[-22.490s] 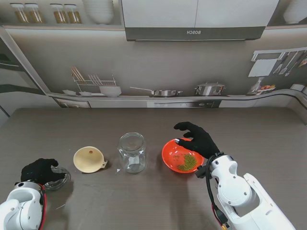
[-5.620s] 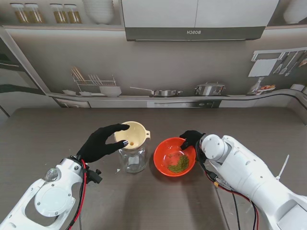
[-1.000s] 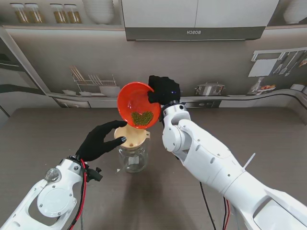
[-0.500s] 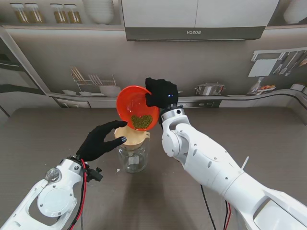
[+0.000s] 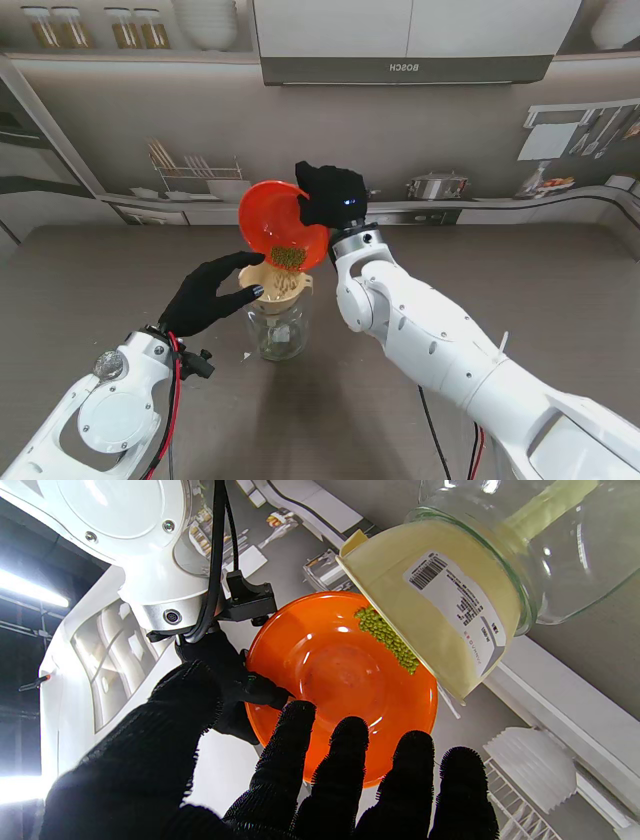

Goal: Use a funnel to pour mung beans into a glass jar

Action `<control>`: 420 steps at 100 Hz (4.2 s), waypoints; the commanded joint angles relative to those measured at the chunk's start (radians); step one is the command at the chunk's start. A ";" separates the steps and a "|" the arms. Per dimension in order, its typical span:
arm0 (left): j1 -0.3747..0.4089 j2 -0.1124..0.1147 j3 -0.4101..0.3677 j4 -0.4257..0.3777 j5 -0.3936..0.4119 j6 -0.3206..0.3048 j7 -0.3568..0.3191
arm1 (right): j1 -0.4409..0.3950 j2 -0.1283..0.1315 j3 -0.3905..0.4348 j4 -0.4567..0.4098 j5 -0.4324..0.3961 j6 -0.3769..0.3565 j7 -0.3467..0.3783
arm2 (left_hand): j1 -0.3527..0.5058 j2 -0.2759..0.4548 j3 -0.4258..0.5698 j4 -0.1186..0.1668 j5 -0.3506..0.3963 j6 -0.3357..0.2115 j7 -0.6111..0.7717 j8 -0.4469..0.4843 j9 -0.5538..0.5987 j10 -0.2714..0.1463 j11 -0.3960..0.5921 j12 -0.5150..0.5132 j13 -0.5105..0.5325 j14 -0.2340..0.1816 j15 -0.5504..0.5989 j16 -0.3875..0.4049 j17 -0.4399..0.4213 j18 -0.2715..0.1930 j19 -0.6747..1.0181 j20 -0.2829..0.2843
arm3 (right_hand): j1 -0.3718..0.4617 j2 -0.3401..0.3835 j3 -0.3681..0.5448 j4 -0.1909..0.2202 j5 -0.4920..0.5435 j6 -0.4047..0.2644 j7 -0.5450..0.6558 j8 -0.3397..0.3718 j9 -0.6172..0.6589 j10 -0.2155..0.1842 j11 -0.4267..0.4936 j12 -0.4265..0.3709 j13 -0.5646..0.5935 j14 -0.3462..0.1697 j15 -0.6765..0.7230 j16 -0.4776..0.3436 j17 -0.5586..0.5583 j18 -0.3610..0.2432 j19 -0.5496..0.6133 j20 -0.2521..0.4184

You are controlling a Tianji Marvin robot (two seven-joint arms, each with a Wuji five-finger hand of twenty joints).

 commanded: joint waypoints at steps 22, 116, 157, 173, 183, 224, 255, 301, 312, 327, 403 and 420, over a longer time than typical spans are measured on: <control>0.006 -0.005 -0.002 -0.007 0.000 0.004 -0.016 | -0.009 0.009 -0.006 -0.020 -0.042 -0.011 -0.031 | 0.009 0.043 -0.019 0.031 0.009 -0.003 0.001 -0.004 0.012 -0.003 -0.012 -0.006 -0.019 -0.022 -0.025 0.000 -0.016 -0.019 -0.036 0.012 | 0.045 0.058 0.107 0.007 -0.015 -0.075 0.061 0.020 0.083 0.066 -0.006 -0.011 0.014 -0.185 0.087 0.021 0.052 -0.185 0.181 0.018; 0.004 -0.006 -0.001 -0.004 0.000 0.003 -0.015 | -0.013 0.016 -0.002 -0.034 -0.071 -0.003 -0.058 | 0.010 0.045 -0.021 0.031 0.010 -0.002 0.001 -0.004 0.014 -0.003 -0.012 -0.006 -0.018 -0.022 -0.024 0.001 -0.016 -0.019 -0.036 0.012 | 0.042 0.062 0.107 0.004 -0.024 -0.077 0.072 0.014 0.078 0.059 0.002 -0.019 0.015 -0.201 0.083 0.027 0.053 -0.204 0.179 0.019; 0.005 -0.006 -0.002 -0.007 -0.001 0.009 -0.015 | -0.089 0.002 0.103 -0.134 0.098 -0.004 0.039 | 0.009 0.048 -0.023 0.031 0.009 -0.001 0.001 -0.004 0.014 -0.002 -0.012 -0.006 -0.018 -0.022 -0.024 0.001 -0.017 -0.019 -0.036 0.013 | 0.052 0.057 0.107 0.007 -0.014 -0.068 0.070 0.010 0.081 0.070 0.003 -0.022 0.014 -0.190 0.090 0.030 0.053 -0.196 0.187 0.022; 0.007 -0.006 -0.003 -0.008 -0.002 0.012 -0.014 | -0.124 0.001 0.151 -0.180 0.175 0.014 0.083 | 0.009 0.050 -0.024 0.031 0.011 -0.001 0.001 -0.004 0.013 -0.003 -0.013 -0.006 -0.018 -0.024 -0.025 0.000 -0.017 -0.019 -0.036 0.013 | 0.058 0.055 0.106 0.009 -0.012 -0.063 0.069 0.009 0.082 0.076 0.003 -0.022 0.014 -0.184 0.093 0.031 0.053 -0.190 0.190 0.023; 0.008 -0.006 -0.004 -0.010 -0.002 0.016 -0.014 | -0.143 0.006 0.180 -0.207 0.205 0.026 0.111 | 0.010 0.049 -0.023 0.032 0.008 0.000 0.000 -0.005 0.013 -0.001 -0.013 -0.006 -0.018 -0.022 -0.025 0.000 -0.017 -0.018 -0.036 0.013 | 0.061 0.054 0.106 0.010 -0.009 -0.059 0.066 0.007 0.082 0.081 0.003 -0.022 0.014 -0.178 0.096 0.031 0.053 -0.186 0.192 0.024; 0.005 -0.006 -0.002 -0.008 -0.008 0.021 -0.019 | -0.236 0.063 0.320 -0.316 0.280 0.052 0.266 | 0.012 0.053 -0.024 0.032 0.015 0.005 0.002 -0.004 0.015 -0.003 -0.012 -0.006 -0.018 -0.021 -0.025 0.001 -0.018 -0.019 -0.036 0.013 | 0.072 0.048 0.104 0.013 -0.001 -0.044 0.061 0.006 0.083 0.096 0.003 -0.019 0.013 -0.161 0.104 0.030 0.053 -0.170 0.199 0.024; 0.000 -0.005 0.002 -0.001 -0.010 0.017 -0.022 | -0.301 0.105 0.396 -0.322 0.281 0.036 0.360 | 0.011 0.053 -0.025 0.032 0.013 0.004 0.002 -0.004 0.014 -0.003 -0.012 -0.006 -0.019 -0.022 -0.026 0.001 -0.018 -0.019 -0.036 0.014 | 0.075 0.046 0.104 0.015 0.003 -0.041 0.056 0.006 0.083 0.100 0.001 -0.016 0.013 -0.155 0.107 0.028 0.053 -0.162 0.201 0.023; -0.005 -0.005 0.005 0.007 -0.004 0.003 -0.021 | -0.321 0.124 0.416 -0.198 0.297 0.004 0.418 | 0.011 0.054 -0.024 0.032 0.015 0.002 0.002 -0.004 0.014 -0.003 -0.012 -0.006 -0.018 -0.023 -0.026 0.001 -0.018 -0.018 -0.036 0.014 | 0.073 0.046 0.103 0.015 0.004 -0.041 0.053 0.009 0.081 0.101 0.000 -0.014 0.012 -0.149 0.110 0.026 0.053 -0.159 0.202 0.022; -0.003 -0.005 0.004 0.006 -0.002 0.003 -0.020 | -0.318 0.123 0.409 -0.158 0.309 -0.002 0.424 | 0.011 0.055 -0.025 0.032 0.015 0.004 0.002 -0.004 0.016 -0.002 -0.012 -0.006 -0.019 -0.022 -0.026 0.001 -0.018 -0.018 -0.036 0.014 | 0.073 0.047 0.104 0.015 0.003 -0.043 0.052 0.009 0.081 0.099 0.001 -0.013 0.012 -0.150 0.110 0.026 0.053 -0.159 0.202 0.021; -0.001 -0.005 0.004 0.006 -0.001 0.003 -0.018 | -0.310 0.120 0.397 -0.103 0.326 -0.015 0.429 | 0.011 0.055 -0.025 0.032 0.020 0.003 0.004 -0.004 0.016 -0.002 -0.012 -0.006 -0.018 -0.023 -0.026 0.001 -0.018 -0.017 -0.036 0.014 | 0.073 0.047 0.104 0.015 0.003 -0.046 0.052 0.011 0.080 0.100 0.001 -0.012 0.012 -0.150 0.110 0.025 0.053 -0.159 0.202 0.021; 0.000 -0.003 0.004 0.003 0.002 0.008 -0.024 | -0.272 0.117 0.342 0.030 0.381 0.002 0.504 | 0.014 0.063 -0.026 0.033 0.025 0.007 0.005 -0.003 0.016 0.000 -0.013 -0.006 -0.019 -0.020 -0.027 0.001 -0.021 -0.014 -0.037 0.016 | 0.062 0.048 0.105 0.013 -0.006 -0.053 0.046 0.020 0.072 0.096 0.002 -0.006 0.012 -0.140 0.113 0.023 0.052 -0.155 0.198 0.018; 0.001 -0.004 0.004 0.002 0.001 0.011 -0.023 | -0.280 0.125 0.344 0.008 0.374 0.028 0.530 | 0.016 0.065 -0.025 0.033 0.026 0.006 0.005 -0.003 0.017 -0.001 -0.012 -0.006 -0.017 -0.020 -0.027 0.001 -0.022 -0.013 -0.037 0.016 | 0.057 0.047 0.106 0.012 -0.013 -0.057 0.044 0.022 0.064 0.093 0.002 -0.003 0.012 -0.130 0.107 0.019 0.050 -0.149 0.190 0.014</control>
